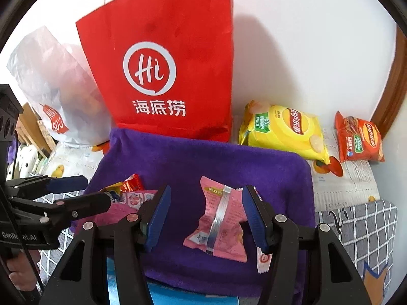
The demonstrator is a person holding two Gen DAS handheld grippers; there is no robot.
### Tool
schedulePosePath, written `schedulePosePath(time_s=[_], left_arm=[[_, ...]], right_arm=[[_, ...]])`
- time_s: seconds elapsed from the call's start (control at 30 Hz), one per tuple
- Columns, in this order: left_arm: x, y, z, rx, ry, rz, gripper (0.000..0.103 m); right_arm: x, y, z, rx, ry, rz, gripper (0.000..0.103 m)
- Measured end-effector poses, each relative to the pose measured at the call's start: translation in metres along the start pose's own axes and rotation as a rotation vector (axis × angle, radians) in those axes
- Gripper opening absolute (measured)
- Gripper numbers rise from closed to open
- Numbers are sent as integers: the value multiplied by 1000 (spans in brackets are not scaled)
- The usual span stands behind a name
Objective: Organize snacks
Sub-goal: 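Open both tools to drop the bags onto the purple towel, then lower both tools back toward the remaining snacks on the bed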
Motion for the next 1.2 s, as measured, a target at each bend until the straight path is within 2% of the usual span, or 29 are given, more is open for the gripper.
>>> schedulePosePath(time_s=[0.17,0.4,0.53,0.7,0.77,0.87,0.97,1.1,1.2], left_arm=[[-3,21,-10,27,-14,-33,72],[-7,48,-27,30,-46,-96,72],[-6,65,-35,31,-56,-123,72],[3,71,-54,13,-102,-119,72],[8,72,-63,5,-135,-113,72],[17,76,-81,35,-160,-98,72],[23,86,-96,43,-196,-120,72],[35,92,-96,15,-178,-118,72],[51,90,-85,-33,-174,-97,72]], right_arm=[[13,18,-9,22,-21,2,58],[31,68,-26,115,-25,-77,58],[55,95,-32,152,-44,-87,58],[92,116,-40,182,-40,-68,58],[106,122,-44,183,-54,-61,58],[126,131,-49,167,-78,-51,58],[143,143,-55,170,-84,-56,58],[162,150,-56,157,-78,-51,58],[177,145,-53,108,-92,-23,58]])
Point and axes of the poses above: each gripper's, at about its wrist camera, not at the fingertips, and y roughly against the way its jaws point, z to its left, x to its underside, the point moved 10 cm from there along -y, roughly the way its jaws point
